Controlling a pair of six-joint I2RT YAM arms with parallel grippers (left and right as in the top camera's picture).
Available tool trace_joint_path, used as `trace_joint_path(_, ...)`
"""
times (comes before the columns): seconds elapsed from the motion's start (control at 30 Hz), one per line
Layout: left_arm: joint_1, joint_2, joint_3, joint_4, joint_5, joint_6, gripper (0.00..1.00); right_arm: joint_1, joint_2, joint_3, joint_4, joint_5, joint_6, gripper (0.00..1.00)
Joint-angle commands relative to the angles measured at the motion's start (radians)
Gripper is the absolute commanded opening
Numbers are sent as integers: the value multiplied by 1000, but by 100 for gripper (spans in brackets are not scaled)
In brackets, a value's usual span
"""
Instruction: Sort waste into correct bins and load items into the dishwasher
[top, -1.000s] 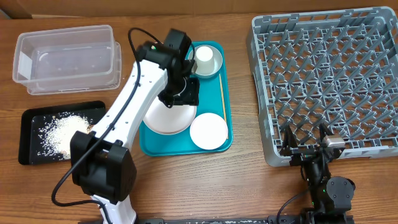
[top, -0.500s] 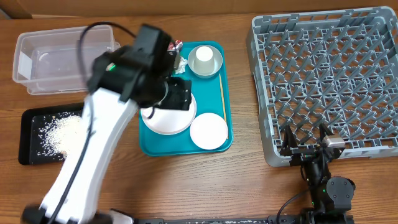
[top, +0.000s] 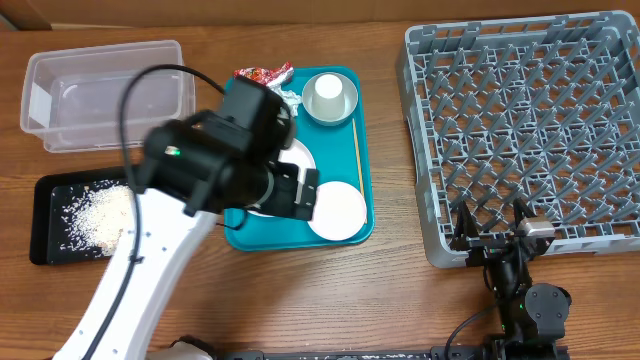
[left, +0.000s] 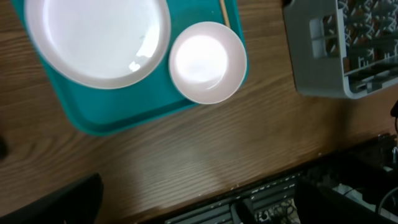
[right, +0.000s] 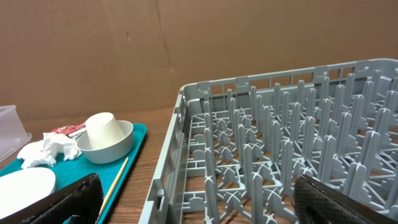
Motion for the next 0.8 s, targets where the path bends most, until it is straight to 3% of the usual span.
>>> trace_joint_path(0.0,-66,8,-112,64,-3,-62,100,-3,-12,-10,3,10,-3,100)
trace_joint_path(0.3,-145,40,-394,383,-3,-174,100,-3,-12,-11,3,10,-3,100)
trace_joint_path(0.6,-135,69,-398,479,-24,-154,100,-3,-12,-11,3,10,-3,100)
trace_joint_path(0.77,-96,69,-398,478,-117,-152,100,-3,-12,-11,3,10,-3,100)
